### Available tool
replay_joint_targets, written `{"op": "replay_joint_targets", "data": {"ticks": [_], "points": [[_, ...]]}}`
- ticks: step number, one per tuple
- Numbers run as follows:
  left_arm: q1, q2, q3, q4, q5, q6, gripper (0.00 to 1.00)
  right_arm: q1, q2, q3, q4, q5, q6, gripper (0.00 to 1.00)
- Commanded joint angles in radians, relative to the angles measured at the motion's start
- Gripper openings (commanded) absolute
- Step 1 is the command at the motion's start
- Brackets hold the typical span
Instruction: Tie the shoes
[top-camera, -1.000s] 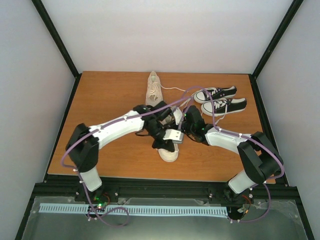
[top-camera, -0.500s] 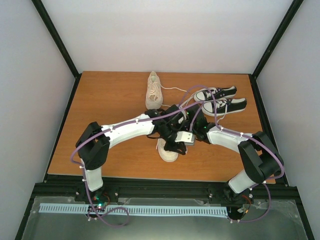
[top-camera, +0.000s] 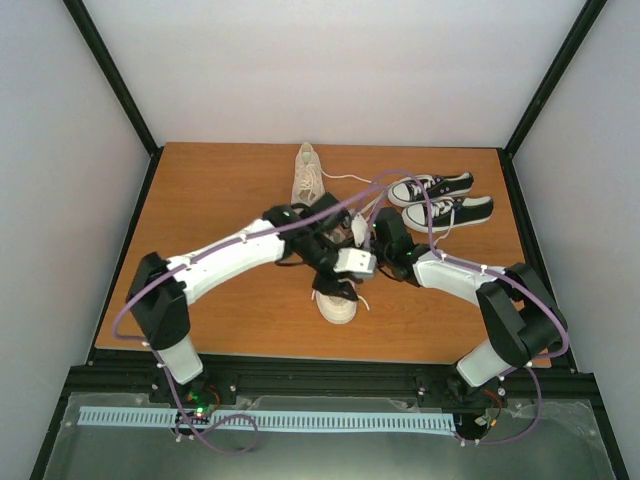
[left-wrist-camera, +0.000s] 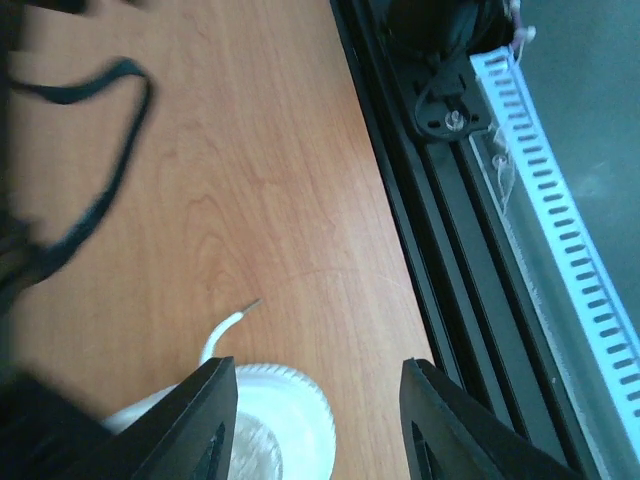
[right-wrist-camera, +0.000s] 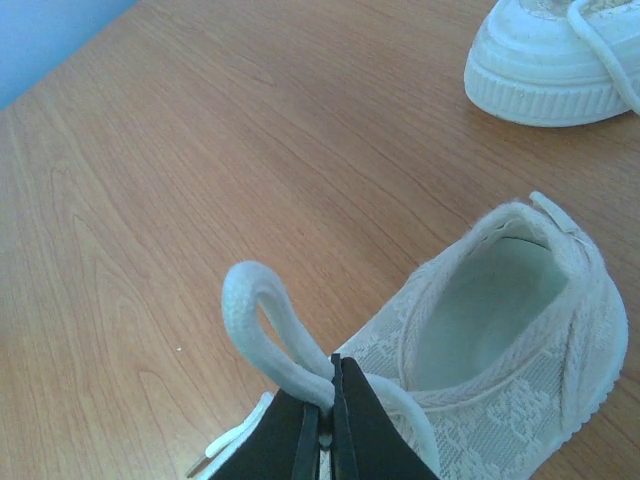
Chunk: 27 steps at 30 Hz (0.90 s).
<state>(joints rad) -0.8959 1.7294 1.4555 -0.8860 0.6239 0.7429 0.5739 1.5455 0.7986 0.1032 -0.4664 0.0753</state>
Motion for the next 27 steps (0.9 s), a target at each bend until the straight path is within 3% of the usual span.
{"op": "replay_joint_targets", "data": {"ticks": [1,5,10,18,24,27], "points": [[0.159,-0.115,0.088,-0.148,0.137,0.047,0.48,0.006,0.021,0.028,-0.003,-0.026,-0.02,0.03],[0.349,-0.176,0.049,-0.144,0.21,0.064,0.48,0.009,0.033,0.037,0.003,-0.035,-0.02,0.03],[0.52,-0.159,-0.08,0.032,0.267,-0.041,0.53,0.03,0.042,0.054,-0.009,-0.022,-0.055,0.03],[0.521,-0.049,-0.151,0.202,0.305,-0.125,0.68,0.069,0.092,0.127,-0.079,-0.049,-0.127,0.03],[0.488,-0.043,-0.199,0.26,0.293,-0.126,0.66,0.088,0.13,0.169,-0.121,-0.044,-0.157,0.03],[0.482,-0.032,-0.201,0.276,0.286,-0.137,0.57,0.09,0.127,0.169,-0.123,-0.044,-0.162,0.03]]}}
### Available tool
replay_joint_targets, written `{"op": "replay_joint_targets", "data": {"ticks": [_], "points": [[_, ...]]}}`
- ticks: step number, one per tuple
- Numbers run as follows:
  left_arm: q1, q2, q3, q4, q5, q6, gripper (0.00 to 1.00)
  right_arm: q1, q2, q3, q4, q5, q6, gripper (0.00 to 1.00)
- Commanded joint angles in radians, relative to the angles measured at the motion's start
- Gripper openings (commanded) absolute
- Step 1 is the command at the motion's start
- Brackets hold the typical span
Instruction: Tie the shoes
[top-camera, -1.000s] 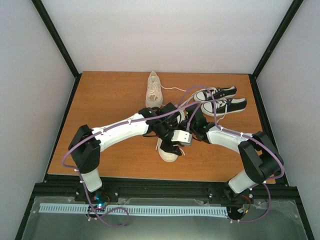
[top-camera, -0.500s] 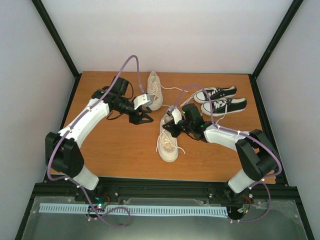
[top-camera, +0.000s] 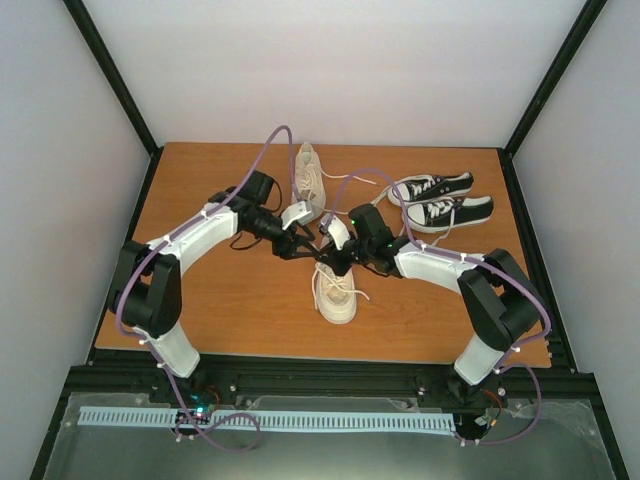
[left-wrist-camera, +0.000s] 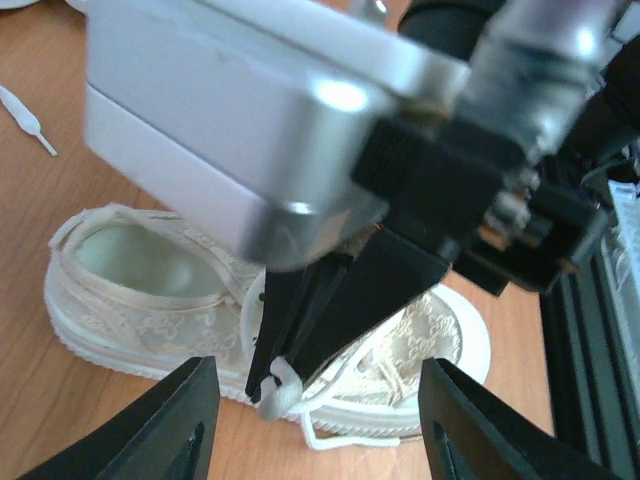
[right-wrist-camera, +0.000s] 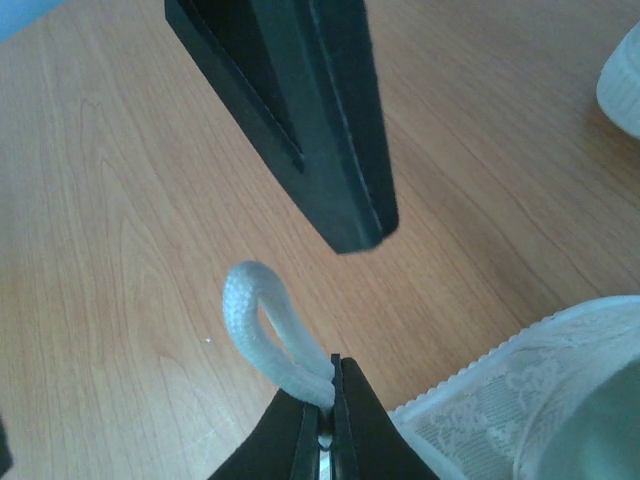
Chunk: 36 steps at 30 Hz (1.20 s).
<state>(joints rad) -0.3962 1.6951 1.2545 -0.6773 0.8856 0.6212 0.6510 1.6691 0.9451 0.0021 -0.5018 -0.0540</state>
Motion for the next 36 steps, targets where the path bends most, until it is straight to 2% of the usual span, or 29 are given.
{"op": "replay_joint_targets", "data": {"ticks": [1,4,13,14,16,17,18,21,23,30,36], "points": [[-0.019,0.006,0.002,0.072,0.013,-0.018,0.52,0.014,0.0,0.022,-0.025,-0.008,-0.034,0.03],[-0.022,0.017,-0.001,0.074,-0.025,-0.001,0.43,0.014,-0.006,0.021,-0.031,-0.007,-0.039,0.04],[-0.056,0.041,0.0,0.024,-0.03,0.061,0.33,0.016,-0.026,0.014,-0.03,0.001,-0.043,0.04],[-0.056,0.041,0.001,0.021,-0.03,0.06,0.27,0.016,-0.031,0.012,-0.029,0.001,-0.043,0.04],[-0.056,0.043,0.004,0.025,-0.034,0.05,0.06,0.016,-0.039,0.008,-0.027,0.0,-0.043,0.04],[-0.056,0.042,0.006,0.027,-0.04,0.042,0.01,0.015,-0.044,0.004,-0.026,0.001,-0.043,0.05],[-0.056,0.041,0.008,0.03,-0.042,0.037,0.01,0.015,-0.048,0.0,-0.025,0.005,-0.042,0.06],[-0.055,0.03,0.004,0.046,-0.055,0.02,0.01,0.015,-0.078,-0.029,-0.028,0.051,-0.023,0.24],[-0.055,0.026,-0.005,0.064,-0.062,0.001,0.01,0.015,-0.116,-0.059,-0.027,0.084,-0.006,0.31],[-0.055,0.029,-0.005,0.072,-0.048,-0.015,0.01,0.074,-0.227,-0.202,0.012,0.235,0.055,0.33],[-0.055,0.02,-0.008,0.069,-0.048,-0.017,0.01,0.126,-0.156,-0.179,0.024,0.312,0.051,0.37]]}}
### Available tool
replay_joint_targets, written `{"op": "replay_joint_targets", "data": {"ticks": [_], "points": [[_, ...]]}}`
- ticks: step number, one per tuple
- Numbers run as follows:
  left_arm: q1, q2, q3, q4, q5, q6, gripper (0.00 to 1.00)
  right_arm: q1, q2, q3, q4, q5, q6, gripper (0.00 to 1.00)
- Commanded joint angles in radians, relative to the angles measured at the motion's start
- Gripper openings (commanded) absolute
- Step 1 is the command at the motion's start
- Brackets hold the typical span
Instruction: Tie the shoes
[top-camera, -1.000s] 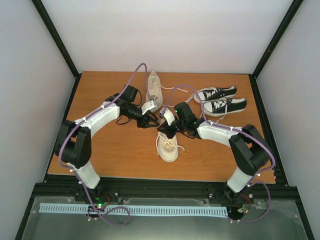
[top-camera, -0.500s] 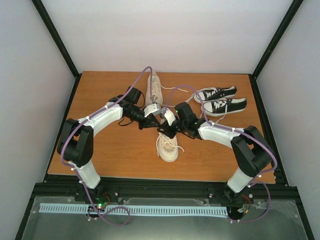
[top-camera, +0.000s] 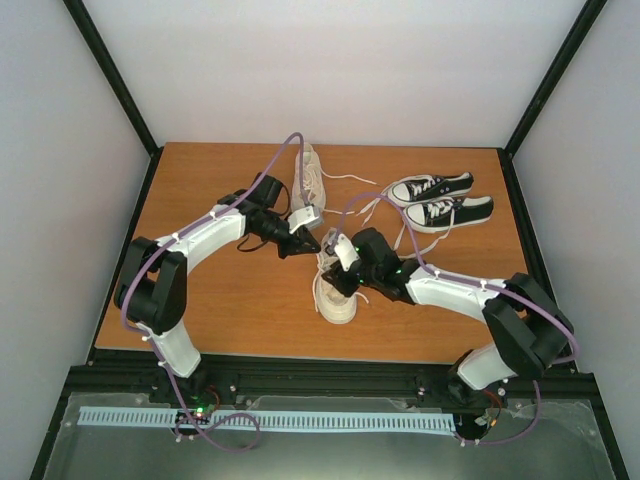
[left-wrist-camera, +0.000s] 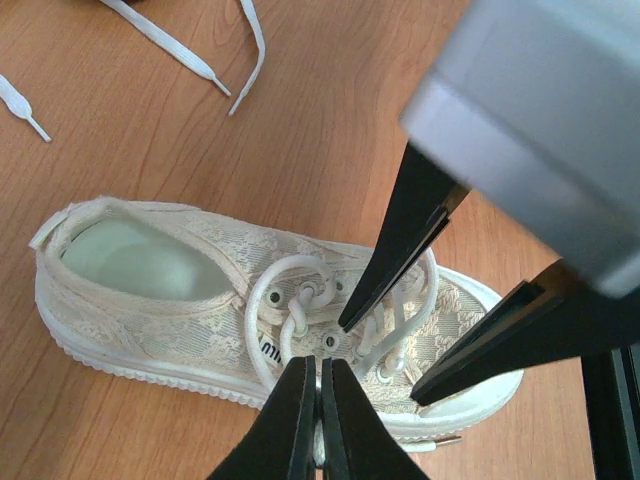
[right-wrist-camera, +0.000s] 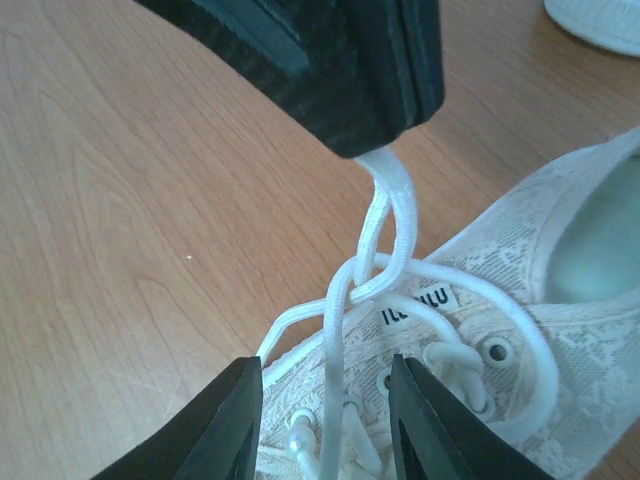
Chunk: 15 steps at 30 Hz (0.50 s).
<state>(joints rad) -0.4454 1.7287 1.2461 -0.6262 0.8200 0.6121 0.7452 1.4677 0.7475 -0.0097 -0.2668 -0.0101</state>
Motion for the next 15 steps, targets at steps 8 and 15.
{"op": "replay_joint_targets", "data": {"ticks": [8,15], "points": [[-0.006,-0.021,0.002,0.011,0.024,-0.008,0.01,0.048,0.094,0.045,0.044,0.135,0.001,0.28],[0.006,-0.021,0.003,-0.008,0.015,0.014,0.01,0.048,0.019,0.004,0.039,0.158,0.008,0.03]]}}
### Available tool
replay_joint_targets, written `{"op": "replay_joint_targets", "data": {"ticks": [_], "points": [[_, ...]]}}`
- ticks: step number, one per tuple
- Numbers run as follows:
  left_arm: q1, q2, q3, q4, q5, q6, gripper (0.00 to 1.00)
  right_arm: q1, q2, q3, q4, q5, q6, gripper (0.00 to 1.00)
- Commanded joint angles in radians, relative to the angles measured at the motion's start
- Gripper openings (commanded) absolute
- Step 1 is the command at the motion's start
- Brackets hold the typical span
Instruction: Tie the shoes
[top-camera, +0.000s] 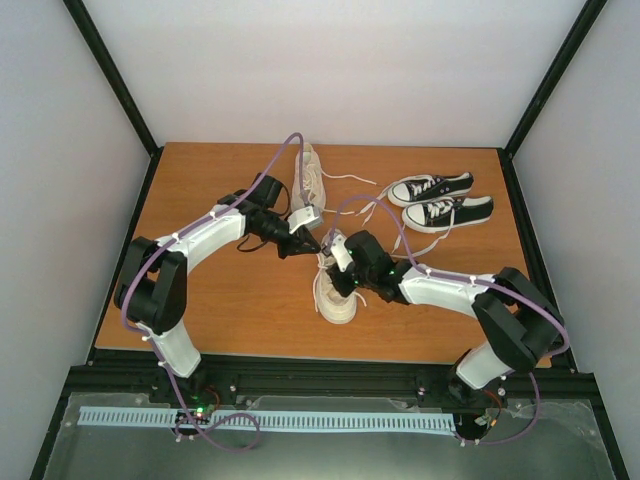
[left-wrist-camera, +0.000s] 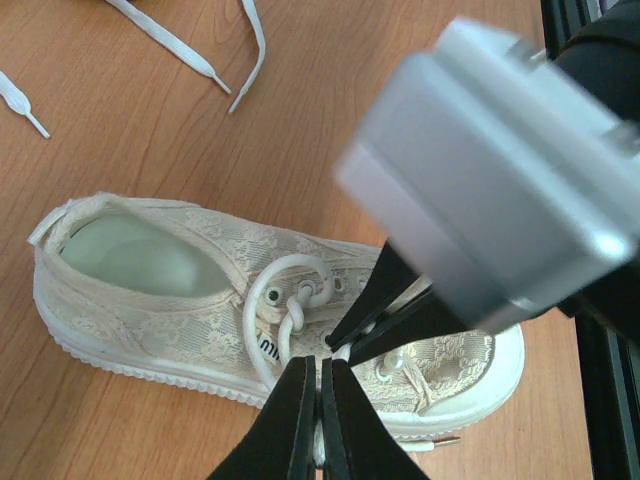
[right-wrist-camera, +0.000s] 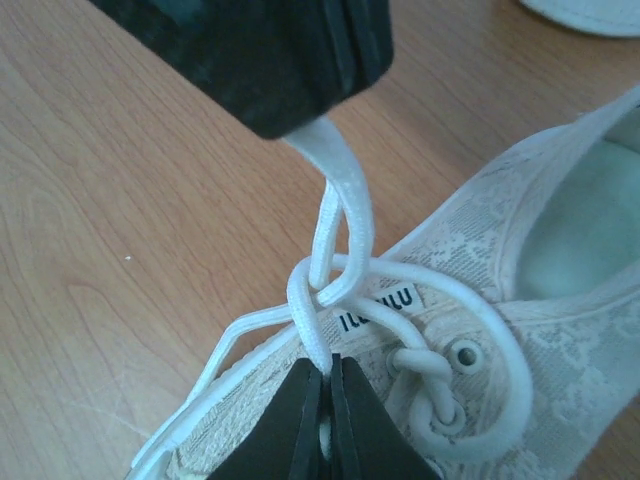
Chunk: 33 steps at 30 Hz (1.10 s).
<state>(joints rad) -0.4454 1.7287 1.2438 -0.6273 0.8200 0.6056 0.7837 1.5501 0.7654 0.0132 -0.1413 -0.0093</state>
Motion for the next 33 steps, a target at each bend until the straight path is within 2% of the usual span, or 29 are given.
{"op": "replay_joint_targets", "data": {"ticks": [1,8,15,28,30,33], "points": [[0.01,-0.022,0.001,-0.009,0.009,0.025,0.01,0.009,-0.081,-0.025,0.004,0.038,0.009,0.03],[0.012,-0.022,-0.044,-0.02,-0.003,0.088,0.01,0.007,-0.187,-0.105,-0.08,0.085,0.055,0.03],[0.013,-0.019,-0.073,-0.048,-0.008,0.175,0.01,-0.027,-0.216,-0.128,-0.152,0.128,0.089,0.03],[0.009,0.006,-0.086,-0.097,-0.096,0.31,0.02,-0.083,-0.186,-0.126,-0.15,0.026,0.111,0.03],[0.003,0.01,-0.08,-0.118,-0.104,0.345,0.18,-0.083,-0.178,-0.116,-0.146,-0.003,0.109,0.03],[0.0,0.006,-0.06,-0.179,-0.149,0.465,0.51,-0.083,-0.167,-0.106,-0.138,-0.032,0.108,0.03]]}}
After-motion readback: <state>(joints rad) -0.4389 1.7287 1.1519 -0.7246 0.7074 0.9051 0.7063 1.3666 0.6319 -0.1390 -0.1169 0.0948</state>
